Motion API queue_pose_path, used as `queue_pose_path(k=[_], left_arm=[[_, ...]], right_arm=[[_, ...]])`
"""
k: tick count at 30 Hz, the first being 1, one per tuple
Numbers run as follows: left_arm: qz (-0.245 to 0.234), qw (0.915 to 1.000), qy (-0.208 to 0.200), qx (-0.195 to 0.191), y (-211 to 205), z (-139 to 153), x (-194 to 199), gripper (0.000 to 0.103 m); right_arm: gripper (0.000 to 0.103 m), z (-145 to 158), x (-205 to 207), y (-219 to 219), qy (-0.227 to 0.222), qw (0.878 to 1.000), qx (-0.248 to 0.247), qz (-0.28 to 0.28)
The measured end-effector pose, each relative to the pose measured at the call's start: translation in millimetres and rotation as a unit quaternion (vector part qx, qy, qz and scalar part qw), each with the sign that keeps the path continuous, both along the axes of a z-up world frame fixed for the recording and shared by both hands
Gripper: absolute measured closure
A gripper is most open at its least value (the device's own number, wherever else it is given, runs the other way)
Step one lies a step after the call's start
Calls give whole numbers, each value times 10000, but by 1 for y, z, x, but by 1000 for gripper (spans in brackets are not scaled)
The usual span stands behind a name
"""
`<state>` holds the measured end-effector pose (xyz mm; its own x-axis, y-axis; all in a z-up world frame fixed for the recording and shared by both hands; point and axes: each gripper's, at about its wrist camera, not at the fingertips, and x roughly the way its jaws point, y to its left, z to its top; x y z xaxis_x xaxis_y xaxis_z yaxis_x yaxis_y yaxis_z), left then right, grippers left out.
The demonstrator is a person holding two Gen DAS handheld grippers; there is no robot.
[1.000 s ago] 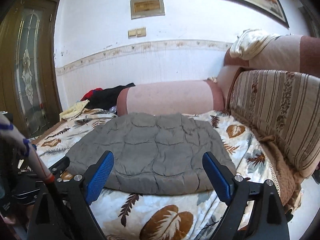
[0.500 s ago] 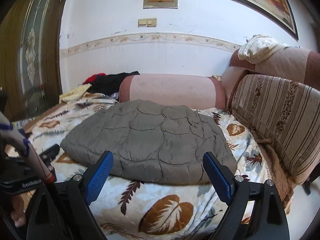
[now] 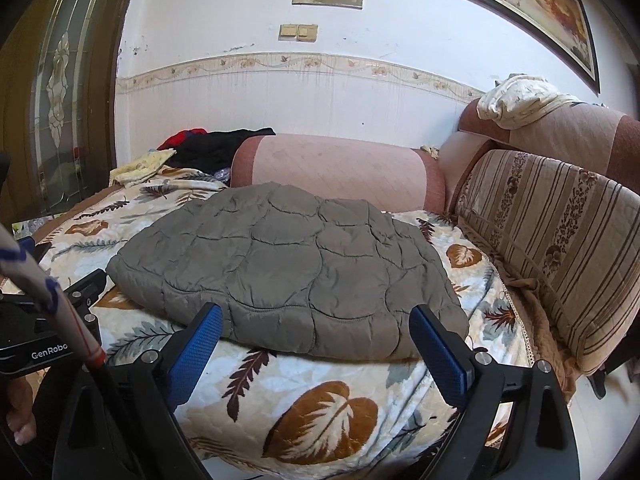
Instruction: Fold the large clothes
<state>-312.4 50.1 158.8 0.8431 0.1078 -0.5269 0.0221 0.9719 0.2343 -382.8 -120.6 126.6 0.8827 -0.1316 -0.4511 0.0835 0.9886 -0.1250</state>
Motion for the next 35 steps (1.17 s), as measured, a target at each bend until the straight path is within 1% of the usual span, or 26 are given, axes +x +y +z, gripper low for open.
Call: queue_pose_path(k=[6, 27, 33, 35], left_arm=[[-4, 10000, 72, 5, 0, -4, 2, 0], [4, 10000, 94, -3, 1, -5, 3, 0], [-48, 9997, 214, -79, 2, -8, 0, 0], [-68, 9998, 199, -14, 0, -9, -2, 0]], right_arm=[[6, -3, 1, 1, 55, 10000, -30, 1], [6, -4, 2, 1, 88, 10000, -37, -6], [6, -5, 1, 1, 113, 9999, -11, 20], [6, -5, 0, 2, 117, 9999, -16, 5]])
